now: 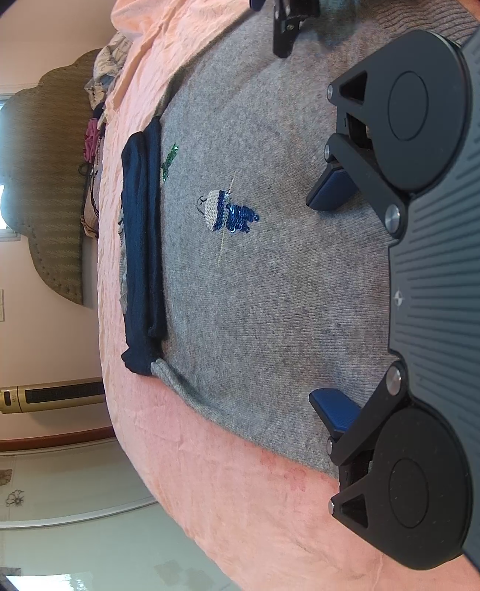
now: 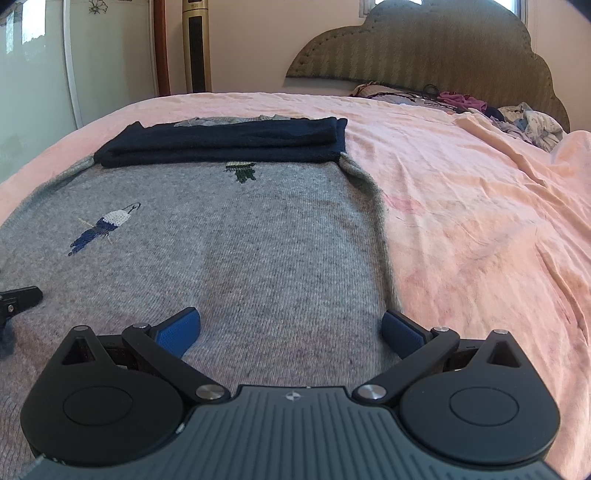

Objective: Fold small clothes

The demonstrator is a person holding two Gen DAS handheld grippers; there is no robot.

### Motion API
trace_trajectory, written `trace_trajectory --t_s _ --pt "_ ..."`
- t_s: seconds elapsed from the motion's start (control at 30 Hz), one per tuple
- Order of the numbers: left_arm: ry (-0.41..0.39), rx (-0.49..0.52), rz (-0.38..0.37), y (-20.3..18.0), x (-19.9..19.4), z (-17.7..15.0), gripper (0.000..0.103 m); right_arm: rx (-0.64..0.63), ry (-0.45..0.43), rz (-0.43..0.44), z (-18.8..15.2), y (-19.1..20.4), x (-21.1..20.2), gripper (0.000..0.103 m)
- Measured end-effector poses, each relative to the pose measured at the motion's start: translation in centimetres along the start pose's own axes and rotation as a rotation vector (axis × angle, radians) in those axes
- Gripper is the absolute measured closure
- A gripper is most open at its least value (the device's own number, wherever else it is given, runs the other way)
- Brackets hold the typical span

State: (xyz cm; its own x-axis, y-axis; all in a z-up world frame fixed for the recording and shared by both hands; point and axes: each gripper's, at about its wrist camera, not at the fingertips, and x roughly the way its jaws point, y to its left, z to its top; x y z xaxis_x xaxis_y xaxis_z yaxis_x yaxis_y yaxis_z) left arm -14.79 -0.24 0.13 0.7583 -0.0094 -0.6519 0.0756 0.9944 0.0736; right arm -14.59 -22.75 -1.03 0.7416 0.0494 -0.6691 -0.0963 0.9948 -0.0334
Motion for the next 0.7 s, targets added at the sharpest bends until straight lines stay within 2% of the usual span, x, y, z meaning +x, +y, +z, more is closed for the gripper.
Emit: trace_trajectory --t_s 0.1,0.17,0.4,0.5,0.6,0.7 --pt "-0.015 0.060 0.011 -0.8 -1.4 -0.8 0.000 -0.025 -0.005 0.010 -1.3 0.1 -1.5 0.000" --pt "-0.016 0.082 -0.014 -0.9 -2.4 -1.5 0.000 -0.028 0.001 0.028 -2.1 -0.1 -2.5 0.000" --pt "0.005 0.090 -0.072 0.0 -5.1 -3.4 0.000 -0.105 0.033 0.083 -4.3 -0.3 -5.7 0.000" --pt "-0.002 0.095 -0.068 0.6 -6.2 -3.9 0.000 -0.122 0.051 0.098 -4.6 -0.5 -6.6 0.000" --pt "-0.002 0.062 -0.056 2.2 -7.5 -4.1 0.000 -0.093 0.099 0.133 -4.2 -1.4 -7.3 0.000" --pt "-0.002 -0.040 -0.054 5.0 -8.5 -4.1 0.000 -0.026 0.096 0.172 -3.8 -3.5 -8.5 0.000"
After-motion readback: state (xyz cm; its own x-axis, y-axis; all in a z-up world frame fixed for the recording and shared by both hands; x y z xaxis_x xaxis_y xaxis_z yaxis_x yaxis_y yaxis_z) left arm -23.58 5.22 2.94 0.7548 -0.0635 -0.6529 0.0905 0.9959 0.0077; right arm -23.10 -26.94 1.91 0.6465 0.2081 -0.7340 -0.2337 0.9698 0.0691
